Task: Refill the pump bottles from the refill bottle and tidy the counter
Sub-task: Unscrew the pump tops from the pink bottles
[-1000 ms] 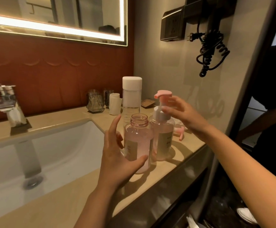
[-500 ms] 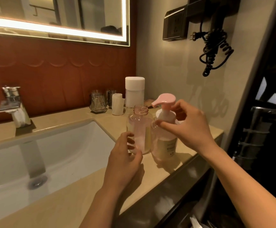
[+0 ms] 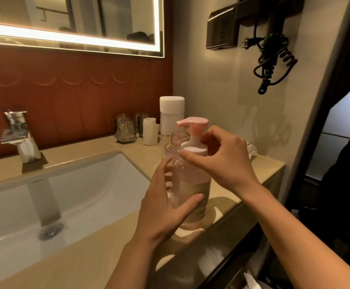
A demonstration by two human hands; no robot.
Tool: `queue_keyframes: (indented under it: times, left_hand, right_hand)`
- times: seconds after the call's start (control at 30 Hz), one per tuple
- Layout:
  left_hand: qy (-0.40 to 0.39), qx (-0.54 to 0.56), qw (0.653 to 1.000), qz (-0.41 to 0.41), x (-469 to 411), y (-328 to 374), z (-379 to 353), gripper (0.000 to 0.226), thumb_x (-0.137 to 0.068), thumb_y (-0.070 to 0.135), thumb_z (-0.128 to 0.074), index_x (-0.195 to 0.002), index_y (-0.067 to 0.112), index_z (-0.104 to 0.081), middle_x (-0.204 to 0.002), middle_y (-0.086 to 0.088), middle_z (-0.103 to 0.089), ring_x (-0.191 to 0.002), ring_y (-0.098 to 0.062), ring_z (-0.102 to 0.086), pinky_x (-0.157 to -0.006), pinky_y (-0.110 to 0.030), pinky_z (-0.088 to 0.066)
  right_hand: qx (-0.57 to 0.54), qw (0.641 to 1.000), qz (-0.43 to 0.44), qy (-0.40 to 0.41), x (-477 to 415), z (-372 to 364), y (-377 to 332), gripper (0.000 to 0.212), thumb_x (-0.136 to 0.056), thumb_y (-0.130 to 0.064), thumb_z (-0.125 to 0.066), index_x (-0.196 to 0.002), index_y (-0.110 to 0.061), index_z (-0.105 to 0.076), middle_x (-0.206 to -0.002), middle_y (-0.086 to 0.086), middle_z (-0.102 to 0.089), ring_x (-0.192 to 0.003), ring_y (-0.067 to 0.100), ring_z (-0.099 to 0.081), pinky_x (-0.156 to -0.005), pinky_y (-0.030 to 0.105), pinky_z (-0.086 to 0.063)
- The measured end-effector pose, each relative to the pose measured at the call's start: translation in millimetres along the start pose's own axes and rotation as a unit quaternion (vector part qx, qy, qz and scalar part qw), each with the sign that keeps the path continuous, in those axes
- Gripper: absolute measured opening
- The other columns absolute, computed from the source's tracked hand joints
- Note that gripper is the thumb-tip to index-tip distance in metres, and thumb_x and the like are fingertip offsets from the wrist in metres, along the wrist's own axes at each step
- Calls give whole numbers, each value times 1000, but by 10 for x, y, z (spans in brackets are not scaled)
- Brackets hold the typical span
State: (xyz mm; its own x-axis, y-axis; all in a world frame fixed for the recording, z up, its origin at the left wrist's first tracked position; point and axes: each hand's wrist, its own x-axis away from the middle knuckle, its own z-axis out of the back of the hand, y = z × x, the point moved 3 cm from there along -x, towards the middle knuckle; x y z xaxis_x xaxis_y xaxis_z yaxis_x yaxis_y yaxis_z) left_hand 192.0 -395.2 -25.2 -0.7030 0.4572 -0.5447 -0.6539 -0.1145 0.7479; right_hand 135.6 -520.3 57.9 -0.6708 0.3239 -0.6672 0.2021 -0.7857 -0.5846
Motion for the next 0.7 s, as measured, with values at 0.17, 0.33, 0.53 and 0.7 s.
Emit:
queue_keyframes:
  times: [0.17, 0.33, 0.53, 0.7]
  left_hand:
    - [26, 13, 999, 19, 18, 25, 50, 81, -40, 70, -67, -111, 56, -30, -100, 31, -53, -93, 8, -56, -77, -15, -48]
    - [24, 2, 1000, 12, 28, 61, 51, 74, -43, 63, -76, -103, 50, -36, -92, 49, -51, -86, 21, -53, -65, -1, -42]
    - [23, 0, 1000, 19, 35, 50, 87, 69, -43, 60, -74, -101, 49, -38, -87, 33, -56, -88, 19, -53, -67, -2, -44]
    - [15, -1, 1000, 27, 35, 37, 84, 71, -42, 66, -69, -103, 48, -39, -93, 29, -57, -91, 14, -55, -71, -6, -47]
  right_hand:
    - [-16, 999, -18, -47, 89, -180, -173, 51, -62, -57, -74, -98, -25, -57, -97, -12, -63, -84, 2, -59, -68, 18, -52]
    - [60, 997, -52, -12, 136, -225, -226, 66, -57, -70, -71, -104, -30, -48, -106, -10, -54, -97, 9, -50, -76, 23, -46]
    - [-91, 992, -77, -49, 111, -219, -134, 52, -55, -49, -82, -97, -24, -61, -91, -16, -64, -84, -2, -59, -63, 9, -46]
    - [-183, 963, -79, -180, 109, -164, -119, 59, -59, -50, -69, -114, -31, -61, -111, -22, -62, -97, -8, -56, -80, 12, -46]
